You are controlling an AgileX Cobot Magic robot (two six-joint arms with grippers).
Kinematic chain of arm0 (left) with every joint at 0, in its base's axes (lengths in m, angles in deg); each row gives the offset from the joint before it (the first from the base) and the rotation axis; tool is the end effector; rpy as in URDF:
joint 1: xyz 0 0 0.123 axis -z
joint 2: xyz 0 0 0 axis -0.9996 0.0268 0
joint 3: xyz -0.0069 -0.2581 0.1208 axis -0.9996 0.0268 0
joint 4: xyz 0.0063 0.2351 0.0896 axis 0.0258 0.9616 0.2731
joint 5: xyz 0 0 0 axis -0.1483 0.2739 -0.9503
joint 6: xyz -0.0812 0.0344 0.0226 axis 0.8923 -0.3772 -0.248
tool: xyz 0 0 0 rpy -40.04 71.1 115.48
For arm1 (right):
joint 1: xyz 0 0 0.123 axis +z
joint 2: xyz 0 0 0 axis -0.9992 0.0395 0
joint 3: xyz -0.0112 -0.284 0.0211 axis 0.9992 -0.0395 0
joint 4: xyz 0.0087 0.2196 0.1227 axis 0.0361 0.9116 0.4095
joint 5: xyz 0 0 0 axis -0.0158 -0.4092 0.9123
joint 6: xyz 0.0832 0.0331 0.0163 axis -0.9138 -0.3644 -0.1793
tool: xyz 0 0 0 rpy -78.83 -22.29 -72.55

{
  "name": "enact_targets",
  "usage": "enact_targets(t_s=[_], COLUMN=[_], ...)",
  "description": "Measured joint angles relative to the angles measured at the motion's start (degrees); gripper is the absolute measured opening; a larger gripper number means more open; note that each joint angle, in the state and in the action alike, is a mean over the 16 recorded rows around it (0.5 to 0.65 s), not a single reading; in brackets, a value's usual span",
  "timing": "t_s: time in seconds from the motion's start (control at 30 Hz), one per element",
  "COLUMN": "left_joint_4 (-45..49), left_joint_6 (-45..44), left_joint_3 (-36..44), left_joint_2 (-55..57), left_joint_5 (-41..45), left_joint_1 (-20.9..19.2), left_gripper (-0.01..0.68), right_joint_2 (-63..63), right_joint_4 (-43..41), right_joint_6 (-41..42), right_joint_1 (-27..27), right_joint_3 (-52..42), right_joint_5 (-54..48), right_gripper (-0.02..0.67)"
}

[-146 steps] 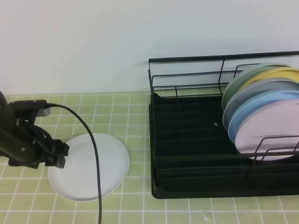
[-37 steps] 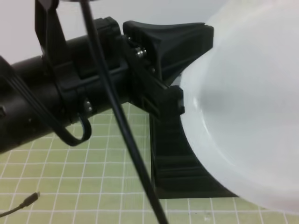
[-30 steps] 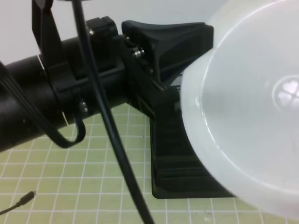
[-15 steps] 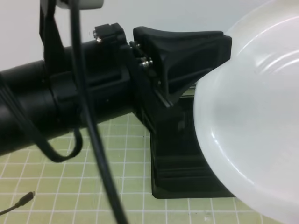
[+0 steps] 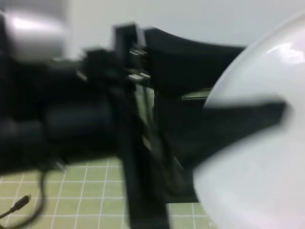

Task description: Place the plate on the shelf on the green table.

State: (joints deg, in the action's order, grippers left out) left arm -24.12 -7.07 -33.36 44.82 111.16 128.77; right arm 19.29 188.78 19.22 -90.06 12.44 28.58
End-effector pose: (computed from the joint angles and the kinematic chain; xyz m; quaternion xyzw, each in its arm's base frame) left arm 0.1220 -0.1853 0.4536 0.4102 0.4607 -0.5416 0.5712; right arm 0.0420 0.0505 0.3622 -0.0611 0.5767 0.3940 0.7130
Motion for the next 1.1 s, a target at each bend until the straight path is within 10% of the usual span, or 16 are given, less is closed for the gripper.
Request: enact_targets(t_s=[0.23,0.53,0.8,1.1], left_joint_4=[1.22,13.27,41.77,83.28], left_joint_6=[1.26,9.53,31.13,65.34], left_joint_3=[-1.4,-2.11,-1.82,0.67], left_joint_2=[-2.38,-10.82,-20.35,-26.2], left_joint_5=[-2.04,-11.35,-18.96,-16.37], left_joint_1=[0.0,0.0,0.0,0.0], left_gripper=[0.492,0.238,0.025,0.0], right_joint_2=[0.0,0.58,6.3,20.23], right_joint_4=[0.22,0.56,-1.85,-18.08], right_joint_6=[7.59,28.42,46.91,49.79], right_joint_1=[0.02,0.03,0.03,0.03], right_joint_3=[0.01,1.74,6.73,17.46], right_joint_5=[4.38,15.88,20.6,8.46], right_gripper=[0.032,0.035,0.051,0.055])
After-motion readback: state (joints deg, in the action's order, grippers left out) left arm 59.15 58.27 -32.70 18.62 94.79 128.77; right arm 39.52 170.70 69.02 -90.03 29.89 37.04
